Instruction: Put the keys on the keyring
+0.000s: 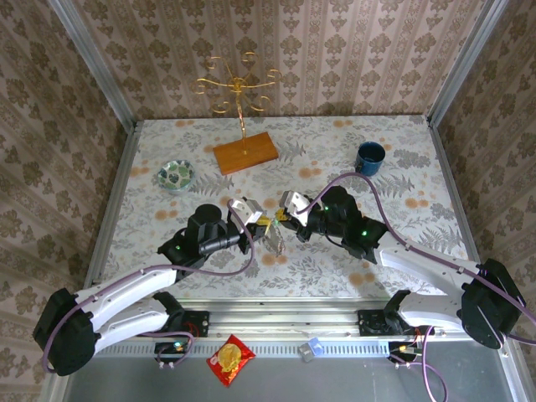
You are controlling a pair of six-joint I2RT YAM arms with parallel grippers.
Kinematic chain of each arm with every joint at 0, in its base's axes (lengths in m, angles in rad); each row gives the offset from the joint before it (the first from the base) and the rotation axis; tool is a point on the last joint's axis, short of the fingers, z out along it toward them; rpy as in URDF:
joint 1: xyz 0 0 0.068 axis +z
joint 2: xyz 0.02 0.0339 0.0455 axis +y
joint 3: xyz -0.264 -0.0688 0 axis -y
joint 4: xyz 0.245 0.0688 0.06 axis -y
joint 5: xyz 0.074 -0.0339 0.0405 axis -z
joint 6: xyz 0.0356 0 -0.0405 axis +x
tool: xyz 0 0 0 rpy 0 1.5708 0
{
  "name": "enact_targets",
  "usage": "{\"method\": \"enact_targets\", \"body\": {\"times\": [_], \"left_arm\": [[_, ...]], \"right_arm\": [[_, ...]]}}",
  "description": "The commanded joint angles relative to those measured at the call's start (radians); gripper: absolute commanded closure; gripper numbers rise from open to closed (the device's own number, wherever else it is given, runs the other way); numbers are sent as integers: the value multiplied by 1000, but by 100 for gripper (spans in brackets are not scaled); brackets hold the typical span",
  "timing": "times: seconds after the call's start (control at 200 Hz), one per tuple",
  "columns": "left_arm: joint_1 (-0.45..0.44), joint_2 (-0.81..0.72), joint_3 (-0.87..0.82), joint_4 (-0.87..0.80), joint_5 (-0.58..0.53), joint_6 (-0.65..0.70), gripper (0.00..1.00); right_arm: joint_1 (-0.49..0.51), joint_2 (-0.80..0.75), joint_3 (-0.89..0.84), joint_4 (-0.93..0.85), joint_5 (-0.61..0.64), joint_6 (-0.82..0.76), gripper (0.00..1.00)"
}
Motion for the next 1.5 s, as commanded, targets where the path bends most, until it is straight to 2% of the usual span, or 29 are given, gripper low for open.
{"method": "enact_targets", "body": {"times": [0.0,0.26,0.995,1.495], "left_arm": [[-3,-5,-6,50,4,-24,100],[-3,-2,-6,50,2,-24,100],[-3,0,-3,51,-11,-24,100],[-3,-3,-4,47,-16,-24,100]], "right_arm": [[5,1,-8,27,-1,5,100],[6,11,2,-17,-54,-10,100],[8,14,7,-37,-93,-21,100],[10,-3,-2,-35,-50,-25,100]]}}
